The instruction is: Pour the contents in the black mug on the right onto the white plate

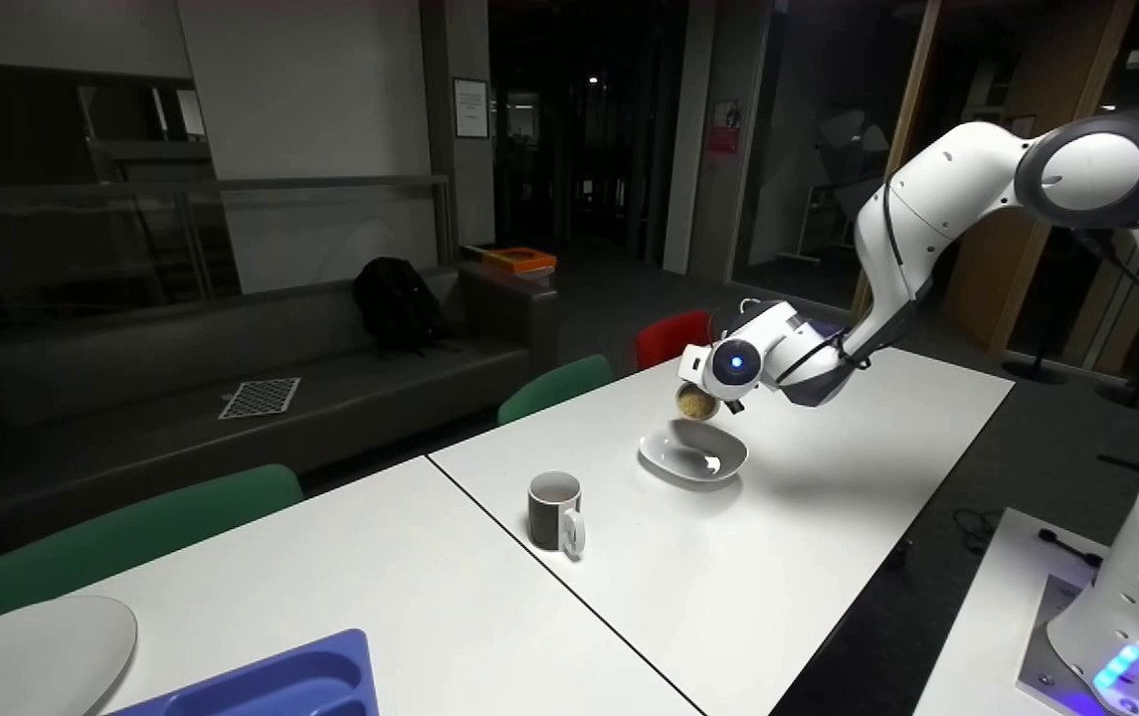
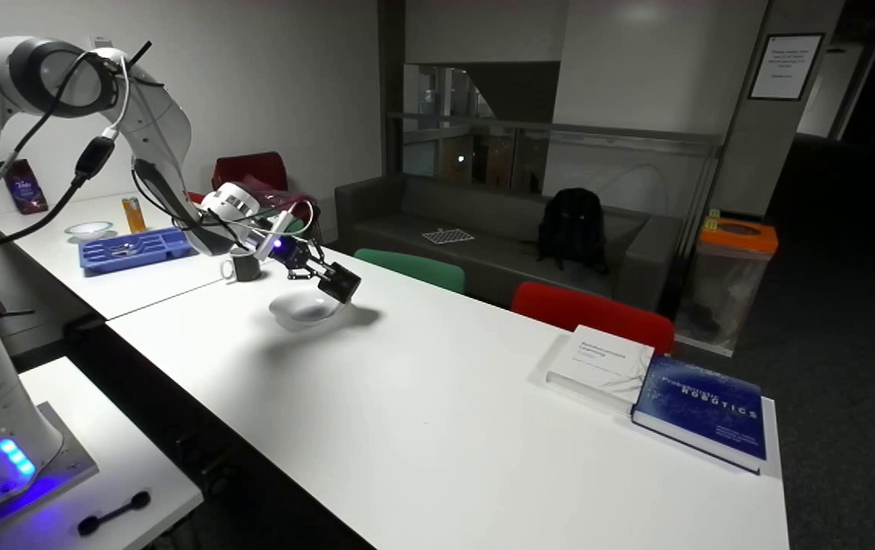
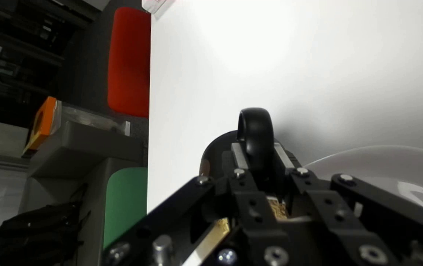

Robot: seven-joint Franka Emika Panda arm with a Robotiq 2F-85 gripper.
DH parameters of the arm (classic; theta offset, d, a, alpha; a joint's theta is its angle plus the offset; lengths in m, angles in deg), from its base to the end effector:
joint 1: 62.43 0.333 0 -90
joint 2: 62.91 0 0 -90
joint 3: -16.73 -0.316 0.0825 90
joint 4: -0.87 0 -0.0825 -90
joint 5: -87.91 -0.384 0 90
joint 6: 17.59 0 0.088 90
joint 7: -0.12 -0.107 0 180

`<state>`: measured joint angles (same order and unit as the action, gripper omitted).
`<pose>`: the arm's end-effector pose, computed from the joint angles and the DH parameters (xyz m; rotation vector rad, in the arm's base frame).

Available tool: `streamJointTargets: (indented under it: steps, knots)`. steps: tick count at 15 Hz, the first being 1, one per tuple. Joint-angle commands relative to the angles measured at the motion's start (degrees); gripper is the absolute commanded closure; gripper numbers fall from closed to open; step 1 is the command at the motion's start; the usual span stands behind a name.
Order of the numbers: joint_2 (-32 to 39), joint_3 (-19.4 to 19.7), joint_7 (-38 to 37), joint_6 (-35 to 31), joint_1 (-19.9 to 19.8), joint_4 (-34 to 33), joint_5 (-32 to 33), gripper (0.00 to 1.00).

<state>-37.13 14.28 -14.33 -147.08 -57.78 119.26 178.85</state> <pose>0.5821 0.0455 0.2084 1.7815 1.1499 0.0141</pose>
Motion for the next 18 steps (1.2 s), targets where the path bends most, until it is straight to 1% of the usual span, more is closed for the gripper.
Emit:
streamJointTargets:
  steps: [1,7,13,18]
  knots:
    - [-3.4,-0.4,-1.7,6.3,1.5,1.8,2.5,0.95]
    - [-2.4,-1.5,1.6,12.5,2.9,0.3,2.1,0.95]
    - [-0.2,-3.1,8.7,24.1,6.0,-1.5,1.9,0.95]
    - [1.2,-4.4,14.0,28.7,7.3,-2.4,2.2,0.95]
